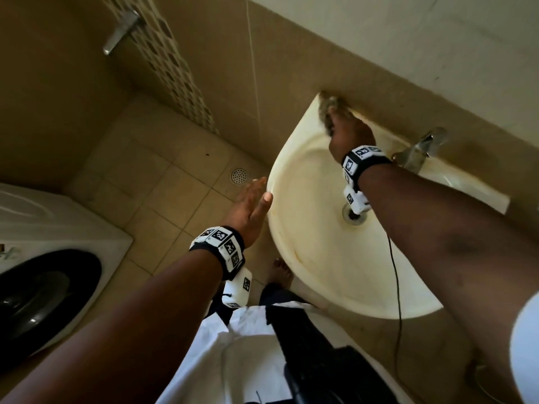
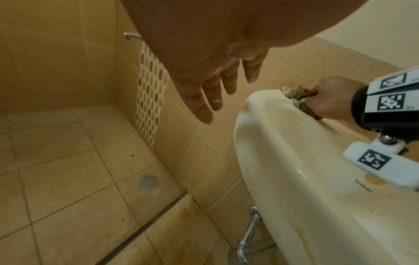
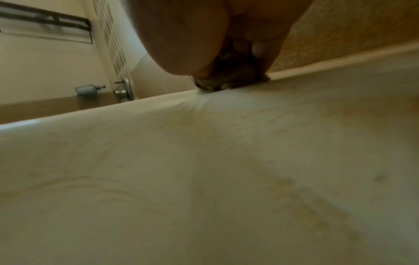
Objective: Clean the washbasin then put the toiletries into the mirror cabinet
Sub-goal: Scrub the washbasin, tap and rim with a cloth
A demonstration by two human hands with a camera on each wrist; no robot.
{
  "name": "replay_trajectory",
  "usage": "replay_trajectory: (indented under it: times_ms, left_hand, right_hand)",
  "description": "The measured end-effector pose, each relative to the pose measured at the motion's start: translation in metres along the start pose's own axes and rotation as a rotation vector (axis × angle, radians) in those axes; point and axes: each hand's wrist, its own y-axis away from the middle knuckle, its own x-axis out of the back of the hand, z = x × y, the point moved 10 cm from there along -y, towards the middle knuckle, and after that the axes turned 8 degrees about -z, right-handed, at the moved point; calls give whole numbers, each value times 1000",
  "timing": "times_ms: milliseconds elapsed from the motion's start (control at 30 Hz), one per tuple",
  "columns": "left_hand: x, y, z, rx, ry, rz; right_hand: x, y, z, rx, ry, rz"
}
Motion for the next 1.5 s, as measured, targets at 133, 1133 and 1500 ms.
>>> replay_trajectory:
  times_ms: [133, 1133, 1500]
  left_hand:
    - [1, 12, 0, 29, -7, 18]
    - [-14, 28, 9, 12, 1, -35]
    - [-41, 28, 5, -144, -685, -185]
  right_hand:
    - [-18, 25, -39, 7, -84, -3]
    - [-111, 154, -76, -159, -651, -407]
    - [-53, 293, 142, -357, 224, -617]
